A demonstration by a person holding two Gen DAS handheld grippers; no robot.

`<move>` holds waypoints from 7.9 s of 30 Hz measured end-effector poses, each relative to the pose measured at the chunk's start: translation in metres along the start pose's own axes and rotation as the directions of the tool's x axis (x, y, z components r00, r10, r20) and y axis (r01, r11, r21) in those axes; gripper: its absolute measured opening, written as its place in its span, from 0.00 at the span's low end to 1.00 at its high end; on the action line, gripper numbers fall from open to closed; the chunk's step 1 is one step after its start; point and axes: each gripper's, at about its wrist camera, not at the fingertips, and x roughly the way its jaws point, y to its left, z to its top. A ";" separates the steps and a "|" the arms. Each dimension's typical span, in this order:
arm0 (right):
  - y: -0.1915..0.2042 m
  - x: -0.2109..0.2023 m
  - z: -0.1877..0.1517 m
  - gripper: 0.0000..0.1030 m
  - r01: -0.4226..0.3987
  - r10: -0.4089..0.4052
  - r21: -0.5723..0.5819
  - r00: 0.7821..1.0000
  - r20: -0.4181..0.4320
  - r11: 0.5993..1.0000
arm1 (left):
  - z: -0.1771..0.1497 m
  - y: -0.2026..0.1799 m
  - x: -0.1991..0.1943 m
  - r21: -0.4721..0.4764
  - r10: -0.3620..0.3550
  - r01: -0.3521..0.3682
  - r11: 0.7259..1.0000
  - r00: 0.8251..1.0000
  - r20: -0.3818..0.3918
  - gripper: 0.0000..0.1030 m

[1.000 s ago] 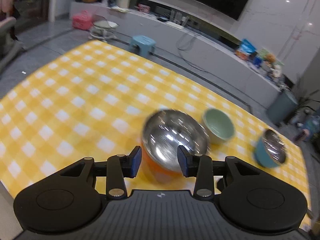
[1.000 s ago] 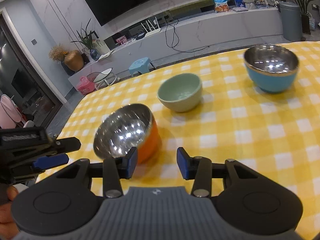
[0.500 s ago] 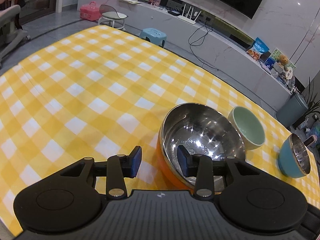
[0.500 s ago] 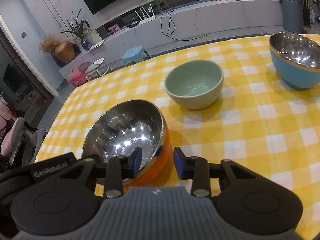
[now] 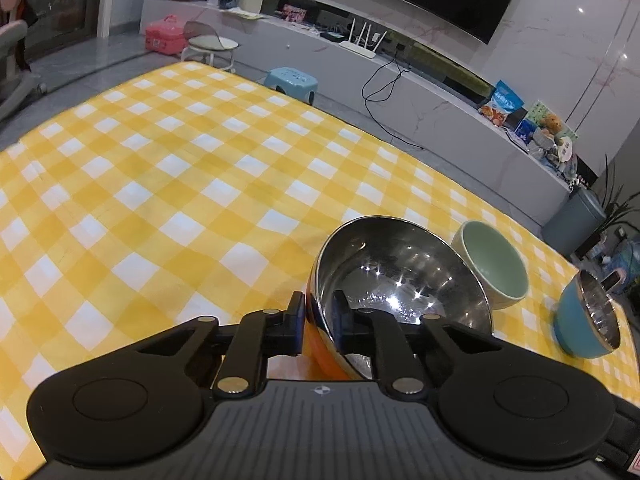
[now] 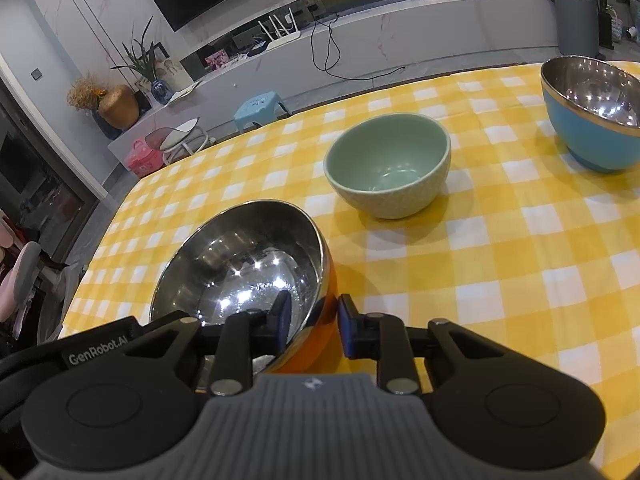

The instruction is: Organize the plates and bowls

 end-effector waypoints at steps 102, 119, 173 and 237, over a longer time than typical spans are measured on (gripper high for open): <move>-0.211 -0.189 -0.059 0.16 0.089 -0.104 0.244 0.993 0.048 0.966 | -0.138 -0.158 -0.068 0.142 -0.218 0.256 0.956 0.947 -0.237 0.18; -0.211 -0.204 -0.041 0.32 0.009 -0.058 0.245 0.980 0.192 0.970 | -0.098 -0.172 -0.082 0.221 -0.266 0.290 0.931 0.955 -0.133 0.31; -0.274 -0.071 0.098 0.19 0.005 -0.065 0.327 0.983 0.171 0.945 | -0.021 -0.300 0.093 0.390 -0.178 0.230 0.892 0.970 -0.165 0.18; -0.194 -0.243 -0.054 0.08 -0.018 -0.022 0.282 0.991 0.135 0.959 | -0.109 -0.154 -0.106 0.049 -0.177 0.193 0.980 0.957 -0.231 0.11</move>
